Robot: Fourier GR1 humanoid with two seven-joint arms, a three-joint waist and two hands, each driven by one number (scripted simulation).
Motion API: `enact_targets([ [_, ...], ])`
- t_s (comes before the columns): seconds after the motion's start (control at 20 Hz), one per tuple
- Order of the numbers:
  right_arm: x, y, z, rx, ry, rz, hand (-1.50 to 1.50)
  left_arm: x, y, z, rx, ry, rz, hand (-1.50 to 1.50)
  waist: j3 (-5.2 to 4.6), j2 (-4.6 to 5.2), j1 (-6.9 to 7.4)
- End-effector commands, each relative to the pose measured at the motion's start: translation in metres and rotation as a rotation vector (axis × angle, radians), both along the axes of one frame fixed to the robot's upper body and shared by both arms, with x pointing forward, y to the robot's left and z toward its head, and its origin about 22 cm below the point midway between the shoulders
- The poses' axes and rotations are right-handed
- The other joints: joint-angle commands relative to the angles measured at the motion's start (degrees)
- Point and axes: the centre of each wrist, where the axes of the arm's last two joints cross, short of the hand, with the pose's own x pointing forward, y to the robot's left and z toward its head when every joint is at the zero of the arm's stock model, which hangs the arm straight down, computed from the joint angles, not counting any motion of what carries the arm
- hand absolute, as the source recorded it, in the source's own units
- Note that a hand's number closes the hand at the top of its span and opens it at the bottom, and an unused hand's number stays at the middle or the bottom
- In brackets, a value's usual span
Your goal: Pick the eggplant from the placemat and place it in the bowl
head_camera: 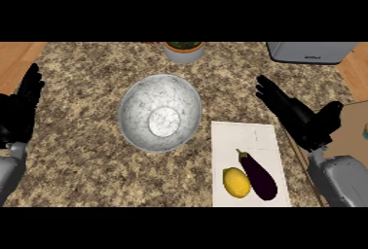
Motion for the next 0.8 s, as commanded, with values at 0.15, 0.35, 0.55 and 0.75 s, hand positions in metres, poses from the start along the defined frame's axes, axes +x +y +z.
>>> enact_targets([
  [0.15,-0.04,0.108,0.003,0.19,-0.01,0.615,-1.5,0.005,-0.02,0.018,-0.118,-0.169,-0.107,0.0,1.46,1.57,1.02],
  [0.35,-0.049,0.1,0.044,-0.176,-0.412,0.613,-1.5,0.0,-0.017,0.01,-0.219,-0.173,-0.1,0.0,1.29,0.01,-2.46],
  [0.55,-0.11,0.099,-0.004,-0.065,-0.51,0.592,-1.5,-0.008,-0.005,0.02,-0.239,-0.224,-0.113,0.0,1.59,1.11,-2.94],
  [0.75,-0.139,0.072,-0.001,-0.172,-0.575,0.623,-1.5,-0.013,-0.002,0.018,-0.223,-0.236,-0.123,0.0,1.52,1.63,-2.73],
])
